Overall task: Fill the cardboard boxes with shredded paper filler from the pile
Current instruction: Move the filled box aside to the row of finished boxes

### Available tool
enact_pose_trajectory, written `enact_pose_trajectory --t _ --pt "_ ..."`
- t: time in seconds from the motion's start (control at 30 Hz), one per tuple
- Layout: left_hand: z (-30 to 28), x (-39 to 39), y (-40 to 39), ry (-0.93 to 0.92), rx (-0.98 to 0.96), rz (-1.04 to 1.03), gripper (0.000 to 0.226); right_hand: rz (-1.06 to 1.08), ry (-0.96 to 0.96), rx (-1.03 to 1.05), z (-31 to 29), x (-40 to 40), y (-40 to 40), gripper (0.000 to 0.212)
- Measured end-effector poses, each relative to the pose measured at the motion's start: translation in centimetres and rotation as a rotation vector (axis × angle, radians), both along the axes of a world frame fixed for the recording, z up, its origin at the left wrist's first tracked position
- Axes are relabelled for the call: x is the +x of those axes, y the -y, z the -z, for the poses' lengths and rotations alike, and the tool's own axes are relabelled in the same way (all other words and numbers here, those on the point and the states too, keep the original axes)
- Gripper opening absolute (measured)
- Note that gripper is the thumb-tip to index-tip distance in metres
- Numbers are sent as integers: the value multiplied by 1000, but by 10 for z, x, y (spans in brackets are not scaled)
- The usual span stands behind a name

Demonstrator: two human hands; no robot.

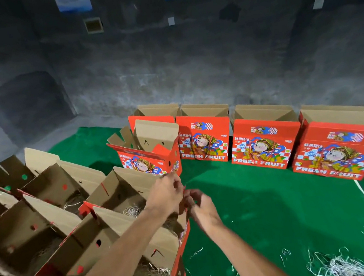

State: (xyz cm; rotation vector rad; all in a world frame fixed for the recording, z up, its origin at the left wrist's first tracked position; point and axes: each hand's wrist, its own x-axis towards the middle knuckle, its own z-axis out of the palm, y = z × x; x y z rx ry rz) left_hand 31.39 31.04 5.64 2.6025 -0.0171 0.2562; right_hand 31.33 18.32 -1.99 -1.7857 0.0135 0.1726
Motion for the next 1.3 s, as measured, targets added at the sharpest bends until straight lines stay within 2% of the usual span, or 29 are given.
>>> enact_pose_trajectory --t 0.07,0.17,0.27,0.37,0.57,0.7,0.83,0.97,1.03,1.17,1.3 --pt "-8 26 -6 121 38 -3 7 -7 46 -19 -5 16 3 11" --pt "-17 72 -22 205 283 -20 32 -29 78 -23 -9 43 2 10" --pt "-22 119 -43 102 482 -58 55 -31 96 -22 -12 68 1 23" --pt "-18 154 -63 -13 616 -60 63 -32 92 0 -8 88 1 28" --pt "3 189 -77 -171 597 -130 41 -58 81 2 2 106 12 26" --pt "9 192 -73 -157 574 -141 33 -64 59 32 6 109 25 27" --pt "6 189 -58 -178 510 5 29 -42 50 83 1 105 44 25" --pt "3 171 -11 -182 535 152 26 -19 69 77 -8 91 73 24" --pt "-1 155 20 -176 549 241 29 -9 91 23 -11 79 95 22" --pt "-13 102 99 -99 539 340 27 13 97 -215 -17 45 158 17" --pt "-23 35 183 24 642 499 24 95 60 -368 -28 6 221 18"
